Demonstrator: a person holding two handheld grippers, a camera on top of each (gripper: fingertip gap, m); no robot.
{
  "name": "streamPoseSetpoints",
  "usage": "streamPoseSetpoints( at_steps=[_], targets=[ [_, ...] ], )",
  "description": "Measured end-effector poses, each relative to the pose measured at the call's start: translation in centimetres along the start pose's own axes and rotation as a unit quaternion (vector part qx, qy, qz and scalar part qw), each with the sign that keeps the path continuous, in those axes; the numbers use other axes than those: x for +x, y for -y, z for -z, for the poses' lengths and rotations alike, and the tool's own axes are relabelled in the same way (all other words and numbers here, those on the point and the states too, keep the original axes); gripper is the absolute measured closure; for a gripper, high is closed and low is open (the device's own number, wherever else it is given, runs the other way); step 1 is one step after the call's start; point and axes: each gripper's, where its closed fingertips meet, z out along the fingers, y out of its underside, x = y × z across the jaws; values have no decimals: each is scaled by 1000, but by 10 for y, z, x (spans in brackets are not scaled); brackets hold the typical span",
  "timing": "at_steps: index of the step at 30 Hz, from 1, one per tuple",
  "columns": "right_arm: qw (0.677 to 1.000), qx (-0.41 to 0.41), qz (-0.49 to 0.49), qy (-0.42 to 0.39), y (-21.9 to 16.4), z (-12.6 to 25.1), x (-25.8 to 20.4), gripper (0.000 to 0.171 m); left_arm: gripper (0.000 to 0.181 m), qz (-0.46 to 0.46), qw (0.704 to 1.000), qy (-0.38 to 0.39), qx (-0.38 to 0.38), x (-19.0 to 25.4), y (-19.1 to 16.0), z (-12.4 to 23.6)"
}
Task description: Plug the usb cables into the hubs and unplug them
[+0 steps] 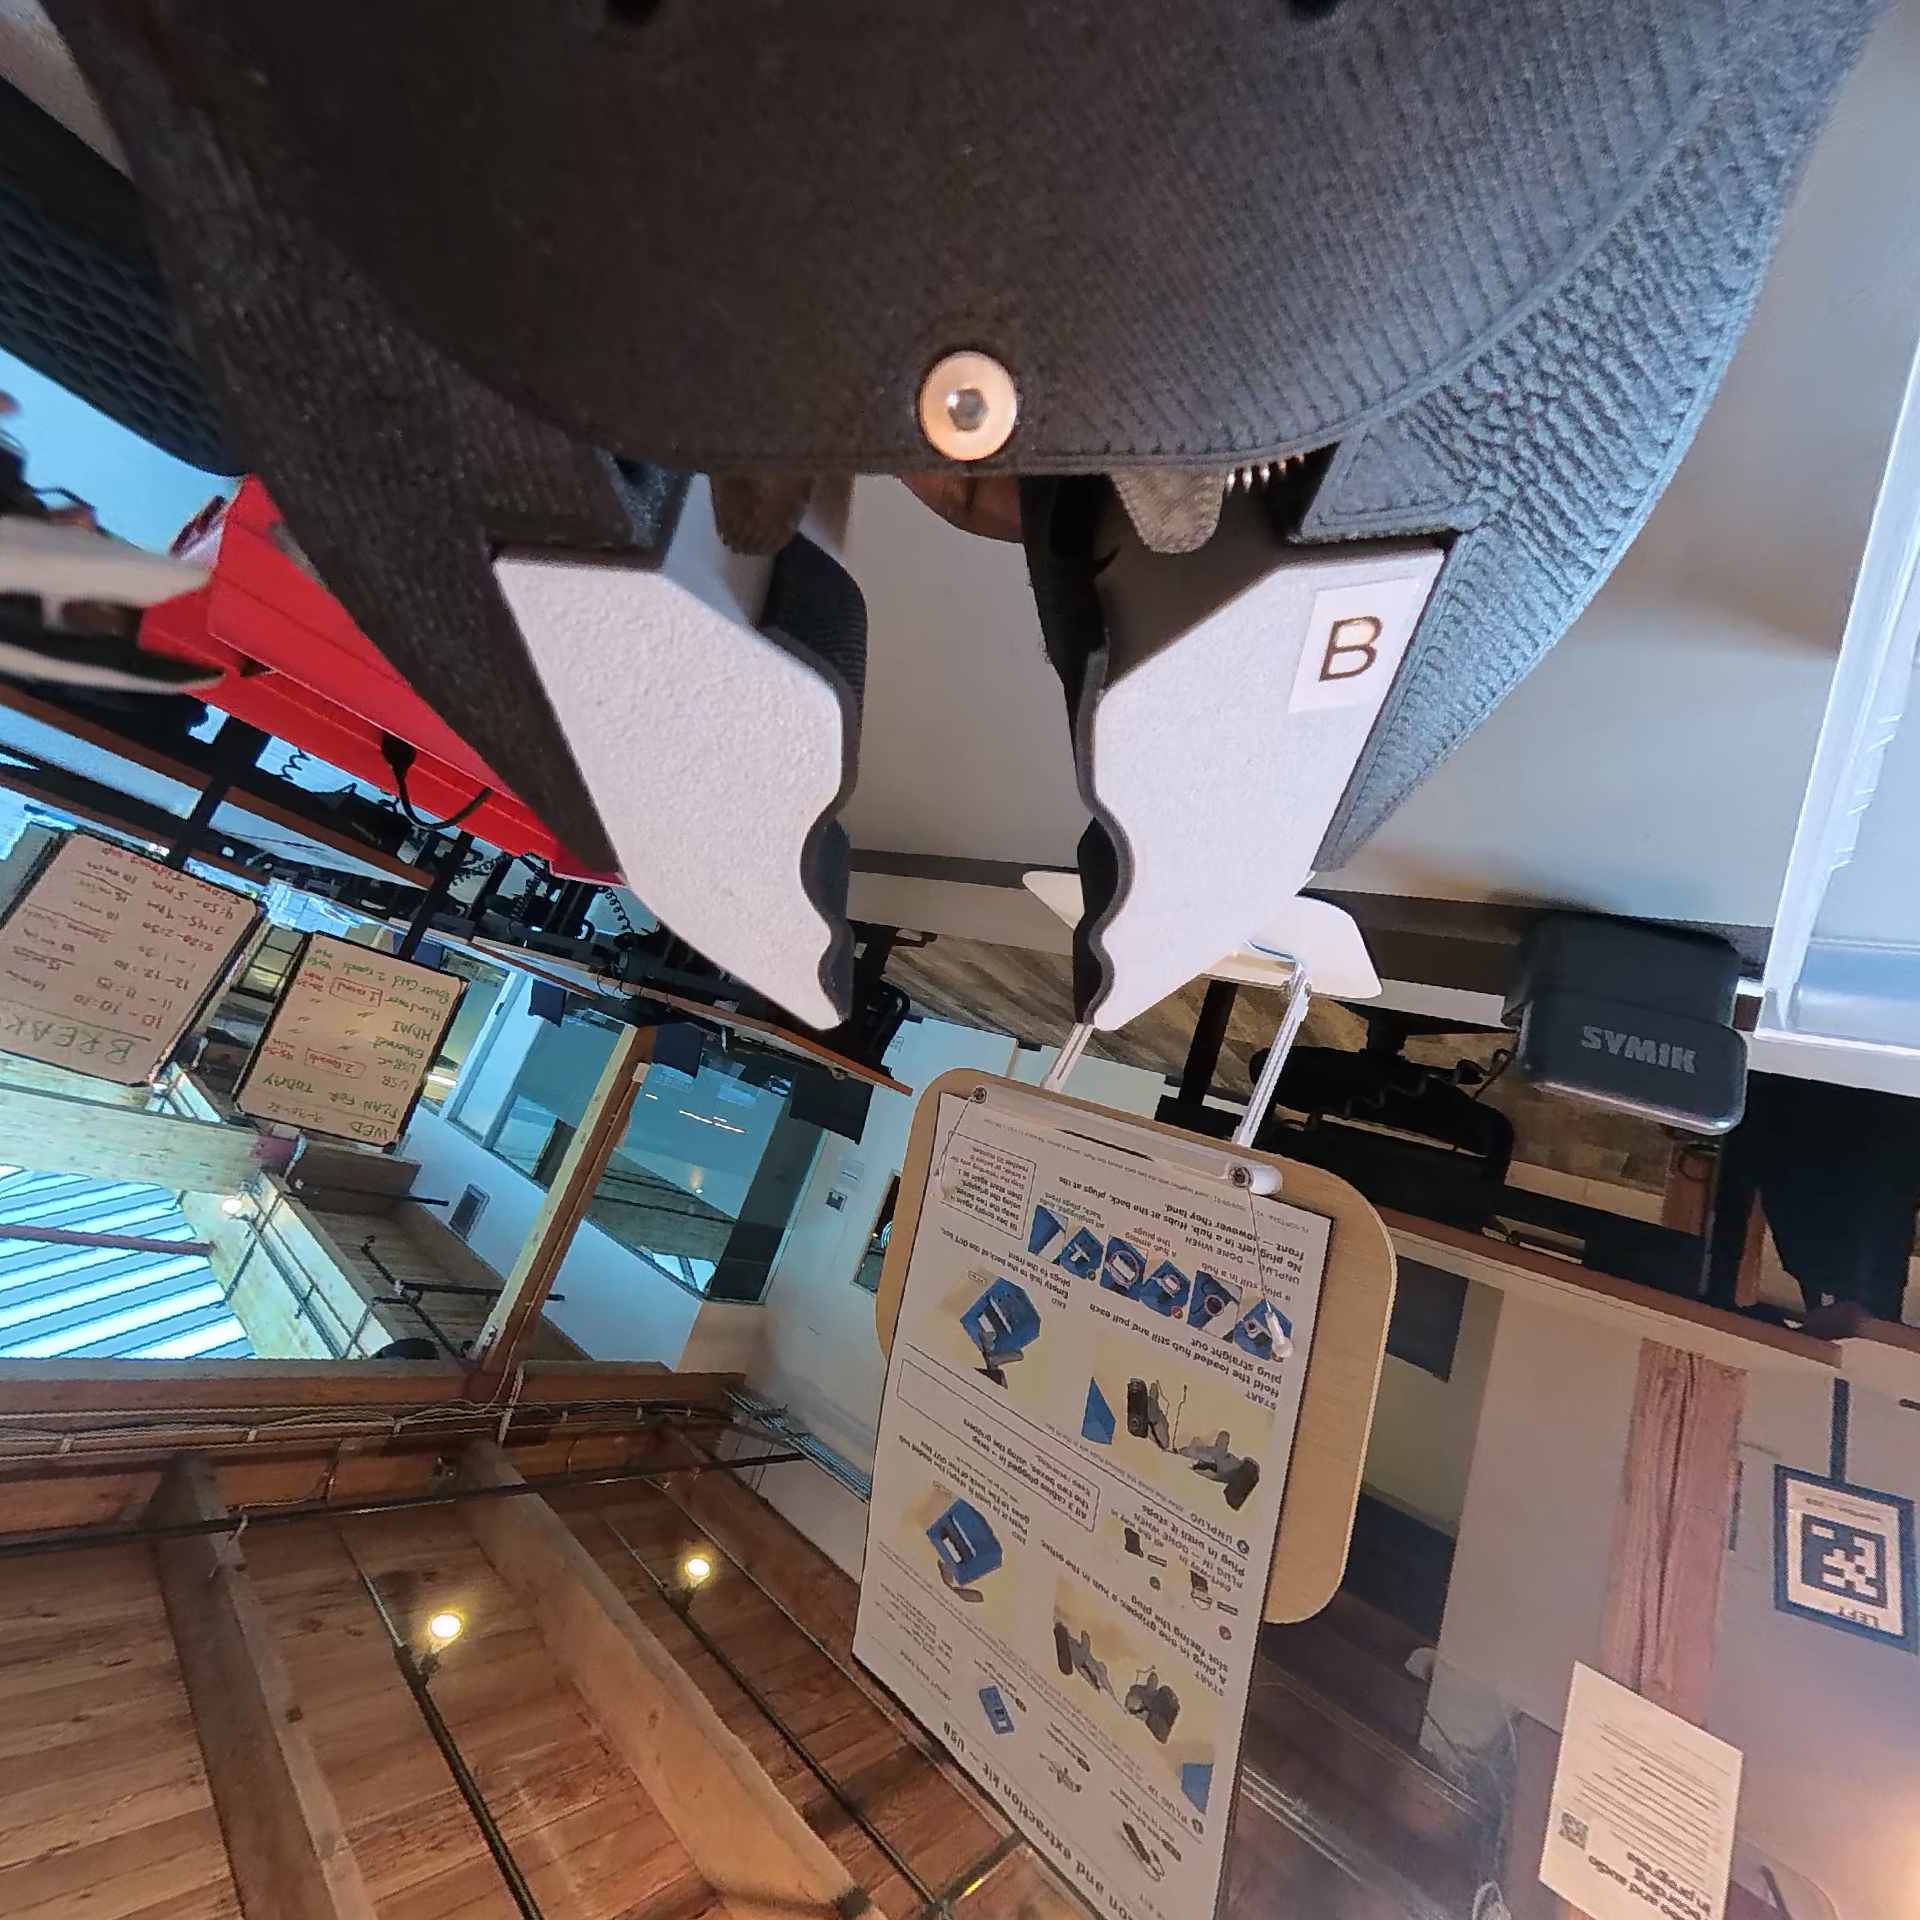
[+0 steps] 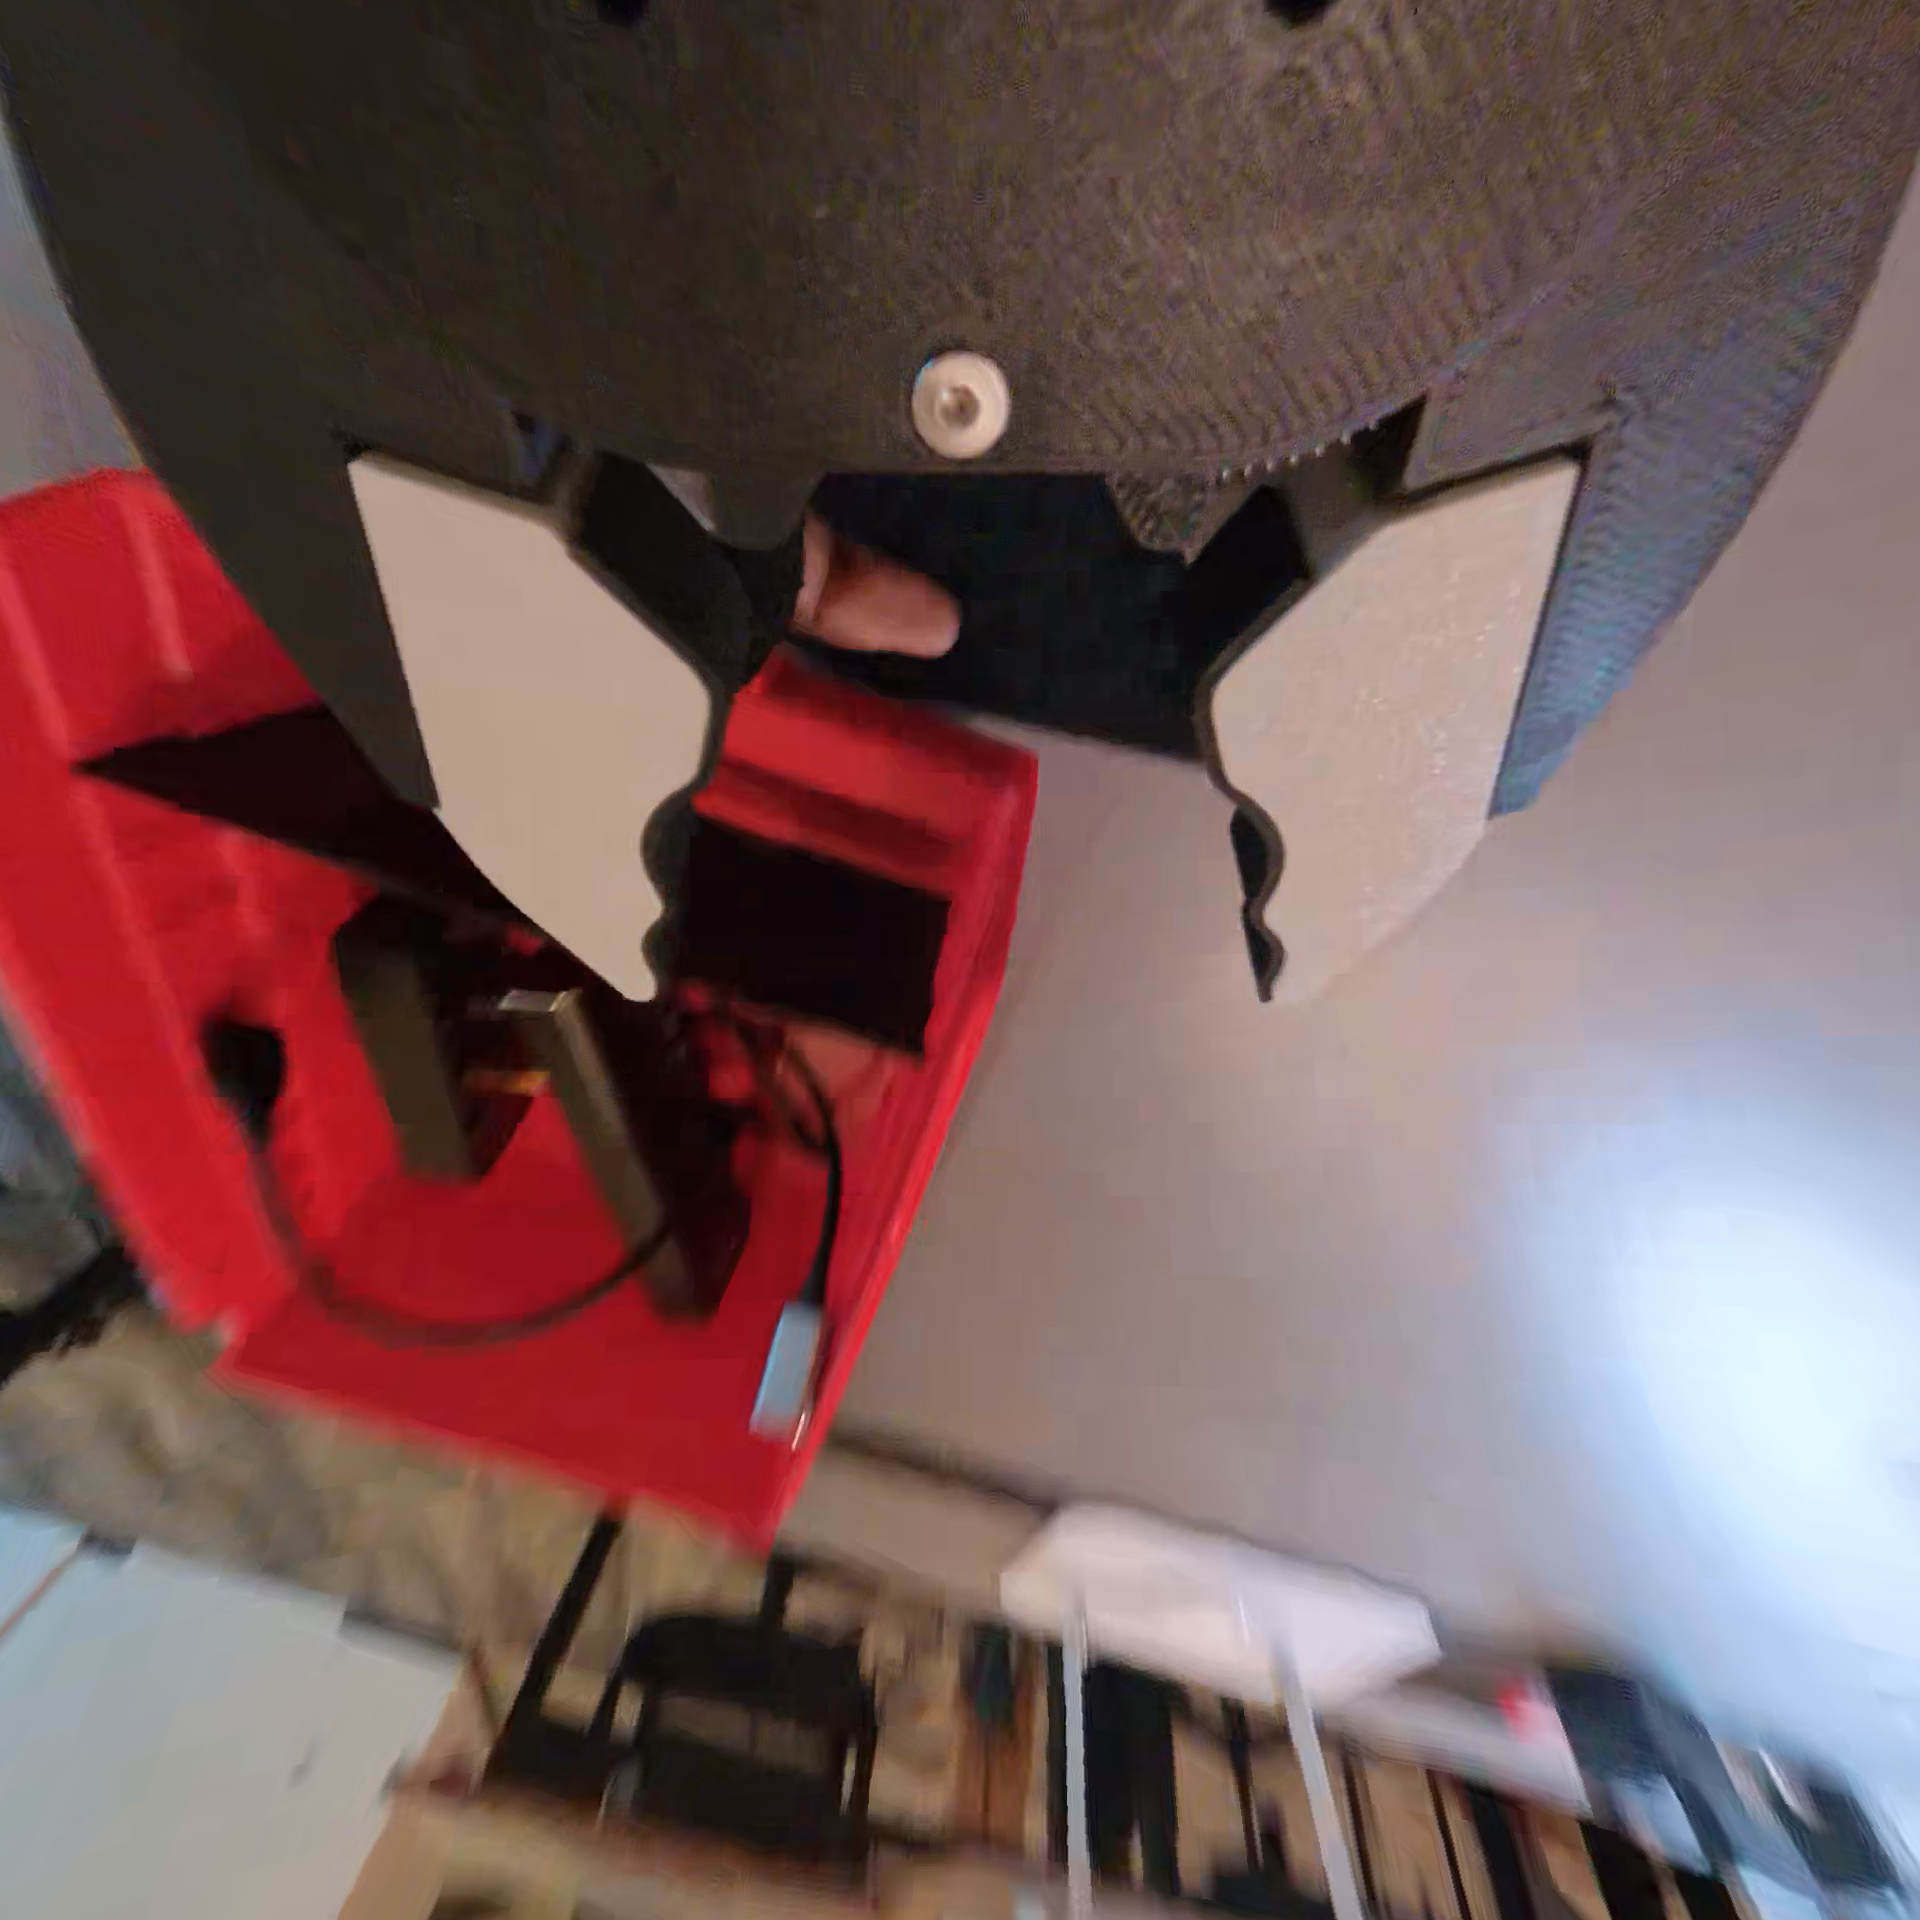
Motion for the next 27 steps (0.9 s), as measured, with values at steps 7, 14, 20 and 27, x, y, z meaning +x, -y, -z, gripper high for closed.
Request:
streamPoseSetpoints(
  at_steps=[7, 14, 20, 27],
  targets=[
    [982, -156, 31, -101, -39, -53, -4, 164, 141, -16, 1000, 6, -1, -2, 0, 0],
    [974, -158, 108, -120, -19, -80, -49, 158, 141, -2, 1000, 0, 3, 0, 2, 1],
    [983, -128, 116, -61, -3, -95, -103, 158, 141, -11, 1000, -4, 8, 4, 5, 1],
    [983, -95, 153, 30, 25, -121, -193, 157, 141, -13, 1000, 0, 19, 2, 10, 3]
  ],
)
